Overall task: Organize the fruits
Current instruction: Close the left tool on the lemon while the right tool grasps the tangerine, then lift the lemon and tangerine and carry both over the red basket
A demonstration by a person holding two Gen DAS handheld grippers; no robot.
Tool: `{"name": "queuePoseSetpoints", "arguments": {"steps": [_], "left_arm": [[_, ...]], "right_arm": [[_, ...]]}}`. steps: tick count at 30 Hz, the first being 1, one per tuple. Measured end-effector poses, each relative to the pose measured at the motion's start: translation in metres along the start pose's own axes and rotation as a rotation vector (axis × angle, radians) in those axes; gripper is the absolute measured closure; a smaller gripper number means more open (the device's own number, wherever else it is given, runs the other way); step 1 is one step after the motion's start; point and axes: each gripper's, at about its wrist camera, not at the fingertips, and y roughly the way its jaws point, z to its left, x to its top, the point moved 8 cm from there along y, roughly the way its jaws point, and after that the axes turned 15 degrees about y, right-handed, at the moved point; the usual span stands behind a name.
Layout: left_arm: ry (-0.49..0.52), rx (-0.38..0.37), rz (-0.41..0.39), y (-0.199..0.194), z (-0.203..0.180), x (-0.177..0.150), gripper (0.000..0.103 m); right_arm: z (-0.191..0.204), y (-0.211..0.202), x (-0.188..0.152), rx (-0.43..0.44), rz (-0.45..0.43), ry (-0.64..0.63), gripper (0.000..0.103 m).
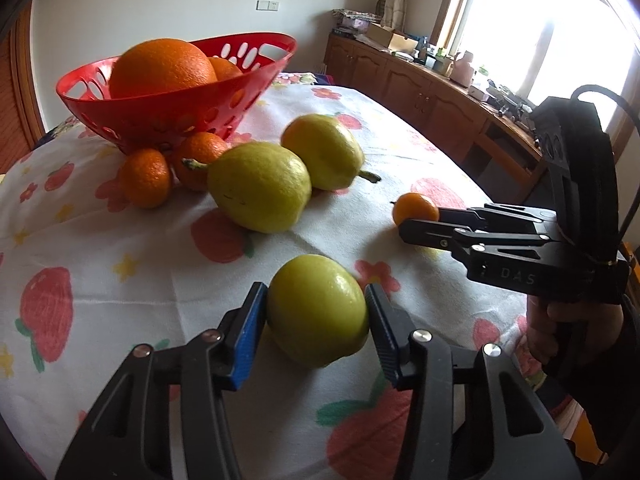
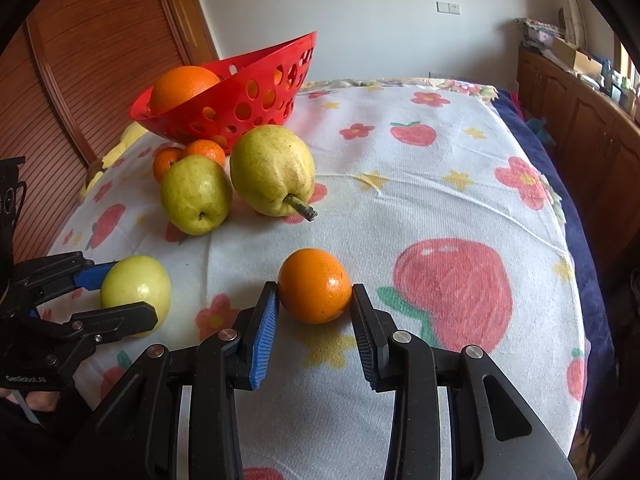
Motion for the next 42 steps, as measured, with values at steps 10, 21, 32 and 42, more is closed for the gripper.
{"name": "queuePoseSetpoints", "arguments": {"steps": [10,21,32,42], "left_arm": [[0.004,0.018,-0.069,-0.029,0.023,0.025,0.054],[0.041,0.072,-0.160,-0.062,0.055,0.067,0.054],[0.056,0.157,-0.225,-0.082,0.102,0.102,0.054],[0.029,0.215,-0.252,-0.084,0.149,0.121,0.054]], "right_arm": [[0.008,-0.012,0.017,0.011,-0.021,-0.020,0.067],[0.028,-0.025,0.055,0.036,-0.076,-0.067,0.067],[0.058,-0.026,0.095,0.067,-0.119,-0.136,0.067],[0.090,-0.016,0.132,0.095,-0.154,-0.205,0.067]]}}
